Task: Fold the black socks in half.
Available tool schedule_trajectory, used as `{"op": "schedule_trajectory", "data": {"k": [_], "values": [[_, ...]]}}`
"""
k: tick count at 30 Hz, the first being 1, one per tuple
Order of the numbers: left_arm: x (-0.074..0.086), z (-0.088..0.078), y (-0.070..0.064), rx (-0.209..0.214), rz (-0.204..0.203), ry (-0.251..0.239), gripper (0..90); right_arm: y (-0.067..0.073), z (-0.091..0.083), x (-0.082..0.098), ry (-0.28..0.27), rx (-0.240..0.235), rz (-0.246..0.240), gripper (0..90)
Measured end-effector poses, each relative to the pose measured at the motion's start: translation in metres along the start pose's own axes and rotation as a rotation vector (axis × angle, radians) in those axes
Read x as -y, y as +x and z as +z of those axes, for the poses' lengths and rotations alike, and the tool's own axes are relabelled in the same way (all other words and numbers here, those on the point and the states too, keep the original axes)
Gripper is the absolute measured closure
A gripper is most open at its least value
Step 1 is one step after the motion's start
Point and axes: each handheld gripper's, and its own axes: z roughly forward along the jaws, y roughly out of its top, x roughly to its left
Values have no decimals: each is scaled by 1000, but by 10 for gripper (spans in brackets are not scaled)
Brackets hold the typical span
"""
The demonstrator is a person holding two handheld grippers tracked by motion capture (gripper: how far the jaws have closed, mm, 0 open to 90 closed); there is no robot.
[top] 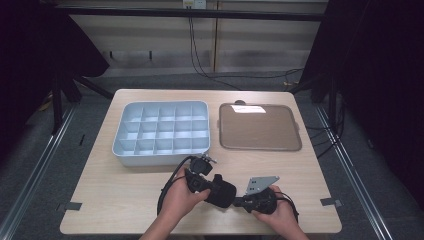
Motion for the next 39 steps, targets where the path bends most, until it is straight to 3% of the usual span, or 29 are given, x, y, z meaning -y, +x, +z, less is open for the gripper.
{"op": "schedule_trajectory", "data": {"k": [30,39], "values": [[-7,8,-7,14,31,20,802,0,3,-2,-8,5,1,885],[-5,7,-6,13,24,16,798,0,5,-4,-10,3,-7,885]]}}
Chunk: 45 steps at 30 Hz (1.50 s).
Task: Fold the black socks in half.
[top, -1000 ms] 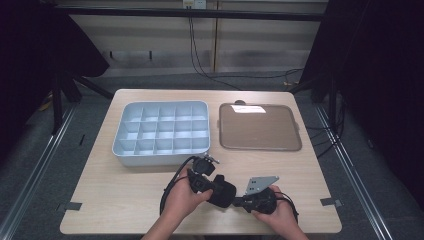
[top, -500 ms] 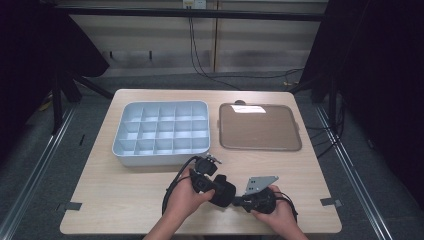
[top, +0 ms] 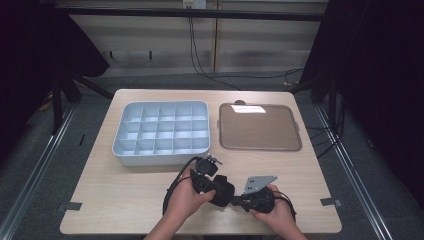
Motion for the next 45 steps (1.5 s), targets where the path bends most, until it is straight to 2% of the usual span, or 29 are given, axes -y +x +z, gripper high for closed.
{"op": "schedule_trajectory", "data": {"k": [5,13,20,23,30,45], "values": [[1,1,0,-4,-14,-8,793,0,3,-2,-1,-7,-6,885],[-1,3,0,-11,-3,5,791,-2,6,-6,-5,-14,-22,885],[1,6,3,-17,-14,4,786,-1,8,-8,-3,-22,-18,882],[0,8,2,-22,-5,11,782,-1,9,-9,0,-23,-22,881],[1,13,3,-22,-22,7,781,-1,10,-9,2,-25,-25,879],[6,17,4,-47,-14,13,779,-1,10,-9,8,-24,-22,866]]}}
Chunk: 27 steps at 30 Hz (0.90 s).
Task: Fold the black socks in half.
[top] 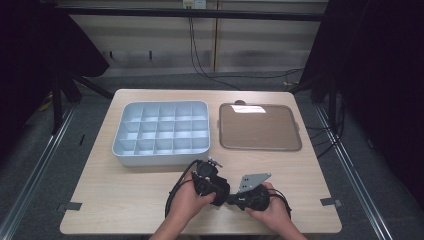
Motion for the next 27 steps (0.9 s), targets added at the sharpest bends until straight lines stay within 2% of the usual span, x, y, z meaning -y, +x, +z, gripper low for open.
{"op": "schedule_trajectory", "data": {"k": [8,20,27], "values": [[1,3,-2,-20,13,2,778,0,-2,0,1,4,7,851],[1,4,-2,-24,4,-4,778,-2,-5,1,-2,11,11,834],[2,3,-1,-4,-5,-7,737,-2,-5,1,-1,12,13,834]]}}
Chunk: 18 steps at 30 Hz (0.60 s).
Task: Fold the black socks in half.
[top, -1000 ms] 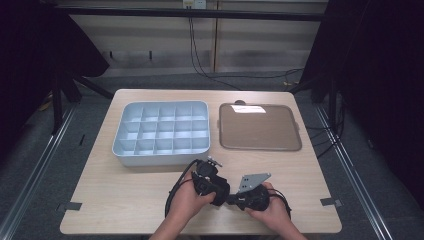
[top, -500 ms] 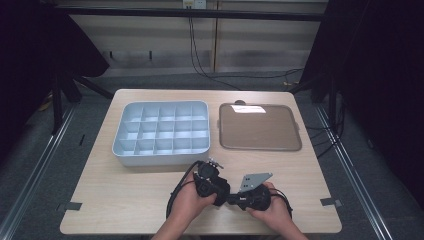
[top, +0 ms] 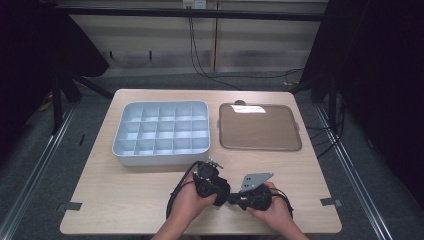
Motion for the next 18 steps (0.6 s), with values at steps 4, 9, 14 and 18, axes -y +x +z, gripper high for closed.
{"op": "schedule_trajectory", "data": {"k": [4,9,14,18], "values": [[0,-2,1,16,-12,-3,717,0,0,0,-1,0,-2,834],[-1,-4,1,35,-21,-4,677,0,0,0,-1,-1,1,834],[-3,-9,3,46,-25,0,657,-1,0,0,-2,-1,-3,834],[-3,-11,3,51,-28,-4,648,0,0,0,0,-4,-2,834]]}}
